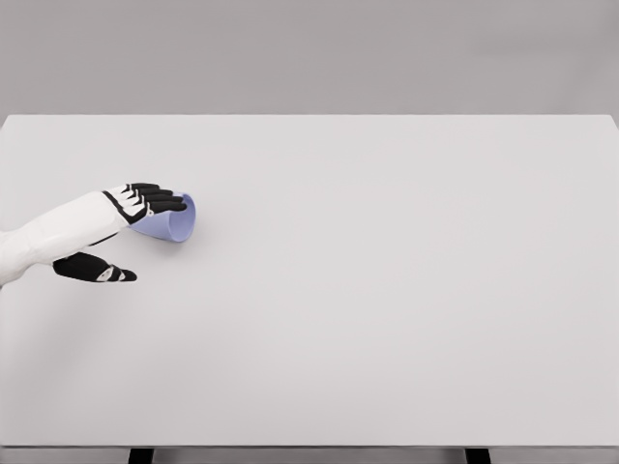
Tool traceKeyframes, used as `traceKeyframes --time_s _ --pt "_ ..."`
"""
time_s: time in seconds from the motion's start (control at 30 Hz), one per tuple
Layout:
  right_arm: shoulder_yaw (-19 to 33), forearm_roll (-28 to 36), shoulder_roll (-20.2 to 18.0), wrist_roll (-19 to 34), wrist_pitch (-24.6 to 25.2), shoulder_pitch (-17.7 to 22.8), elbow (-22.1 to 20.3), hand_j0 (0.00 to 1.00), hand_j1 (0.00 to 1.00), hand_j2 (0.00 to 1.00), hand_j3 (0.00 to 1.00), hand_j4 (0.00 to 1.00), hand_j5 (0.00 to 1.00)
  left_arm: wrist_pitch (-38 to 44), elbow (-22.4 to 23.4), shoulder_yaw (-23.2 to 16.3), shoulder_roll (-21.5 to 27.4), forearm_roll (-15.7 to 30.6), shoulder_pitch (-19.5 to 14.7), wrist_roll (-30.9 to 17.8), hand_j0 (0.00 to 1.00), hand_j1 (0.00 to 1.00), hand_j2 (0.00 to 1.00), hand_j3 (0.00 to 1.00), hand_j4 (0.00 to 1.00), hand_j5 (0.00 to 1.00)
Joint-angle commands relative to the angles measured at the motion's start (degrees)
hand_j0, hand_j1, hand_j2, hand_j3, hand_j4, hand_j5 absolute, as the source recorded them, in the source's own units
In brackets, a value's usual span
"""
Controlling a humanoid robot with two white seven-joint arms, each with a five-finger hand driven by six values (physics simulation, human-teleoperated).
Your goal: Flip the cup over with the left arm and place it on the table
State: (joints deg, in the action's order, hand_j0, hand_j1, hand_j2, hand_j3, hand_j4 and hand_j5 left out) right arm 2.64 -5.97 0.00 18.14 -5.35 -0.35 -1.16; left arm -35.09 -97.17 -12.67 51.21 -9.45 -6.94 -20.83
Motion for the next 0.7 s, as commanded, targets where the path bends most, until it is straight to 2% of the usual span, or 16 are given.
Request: traceKeyframes --time_s 0.0,0.13,0.17,0.23,0.27,0.3,0.33,0.37,0.4,0.43,0.47,0.5,0.6,0.67 --pt "0.09 0.08 0.0 0.15 -0.01 0.0 0.02 1.0 1.0 1.0 1.0 1.0 1.0 0.09 -0.04 0.01 0.03 0.39 0.0 0.0 1.0 1.0 1.0 1.0 1.0 1.0" --pt "-0.09 0.0 0.0 -0.21 -0.01 0.09 -0.07 1.0 1.0 1.0 1.0 1.0 1.0 0.09 0.48 0.89 -0.41 0.48 -0.44 -0.61 1.0 1.0 1.0 1.0 1.0 1.0" --pt "-0.18 0.0 0.0 -0.21 -0.01 0.09 0.02 1.0 1.0 1.0 1.0 1.0 1.0 0.09 1.01 1.06 -1.46 0.57 -0.7 -2.62 1.0 1.0 1.0 1.0 1.0 1.0" --pt "-0.18 0.0 0.0 -0.21 -0.01 0.09 -0.07 1.0 1.0 1.0 1.0 1.0 1.0 0.09 1.01 2.73 -4.71 0.83 -3.33 -8.94 1.0 1.0 1.0 1.0 1.0 1.0" --pt "-0.18 0.0 0.0 -0.21 -0.01 0.09 -0.07 1.0 1.0 1.0 1.0 1.0 1.0 0.89 1.1 4.58 -6.47 0.83 -4.57 -12.38 1.0 1.0 1.0 1.0 1.0 1.0" --pt "-0.18 0.0 0.0 -0.21 -0.01 0.09 -0.07 1.0 1.0 1.0 1.0 1.0 1.0 3.71 1.01 5.81 -7.53 1.01 -5.8 -14.17 1.0 1.0 1.0 1.0 1.0 1.0" --pt "-0.18 0.0 0.0 -0.21 -0.01 0.09 0.02 1.0 1.0 1.0 1.0 1.0 1.0 4.68 1.01 5.46 -7.09 2.15 -7.9 -14.17 1.0 1.0 1.0 1.0 1.0 1.0" --pt "-0.18 0.0 0.0 -0.21 -0.01 0.09 -0.07 1.0 1.0 1.0 1.0 1.0 1.0 4.77 1.1 4.41 -5.95 4.78 -10.8 -14.06 1.0 1.0 1.0 1.0 1.0 1.0" --pt "-0.18 0.0 0.0 -0.21 -0.01 0.09 -0.07 1.0 1.0 1.0 1.0 1.0 1.0 4.59 1.1 0.2 -2.09 10.75 -13.62 -13.71 1.0 1.0 1.0 1.0 1.0 1.0" --pt "-0.18 0.0 0.0 -0.21 -0.01 0.09 0.02 1.0 1.0 1.0 1.0 1.0 1.0 3.01 0.93 -4.55 4.93 14.01 -15.99 -13.62 1.0 1.0 1.0 1.0 1.0 1.0" --pt "-0.18 0.0 0.0 -0.21 -0.01 0.09 0.02 1.0 1.0 1.0 1.0 1.0 1.0 3.18 1.71 -7.71 10.65 14.1 -15.82 -13.62 1.0 1.0 1.0 1.0 1.0 1.0" --pt "-0.18 0.0 0.0 -0.21 -0.01 0.09 -0.07 1.0 1.0 1.0 1.0 1.0 1.0 4.5 3.56 -9.39 13.04 14.1 -15.91 -13.62 1.0 1.0 1.0 1.0 1.0 1.0" --pt "-0.18 0.0 0.0 -0.21 -0.01 0.09 -0.07 1.0 1.0 1.0 1.0 1.0 1.0 2.4 4.26 -9.66 13.04 14.02 -15.82 -14.17 1.0 1.0 1.0 1.0 1.0 1.0" --pt "-0.18 0.0 0.0 -0.21 -0.01 0.09 -0.07 1.0 1.0 1.0 1.0 1.0 1.0 3.26 5.15 -10.36 9.45 14.45 -15.82 -14.17 1.0 1.0 1.0 1.0 1.0 1.0"
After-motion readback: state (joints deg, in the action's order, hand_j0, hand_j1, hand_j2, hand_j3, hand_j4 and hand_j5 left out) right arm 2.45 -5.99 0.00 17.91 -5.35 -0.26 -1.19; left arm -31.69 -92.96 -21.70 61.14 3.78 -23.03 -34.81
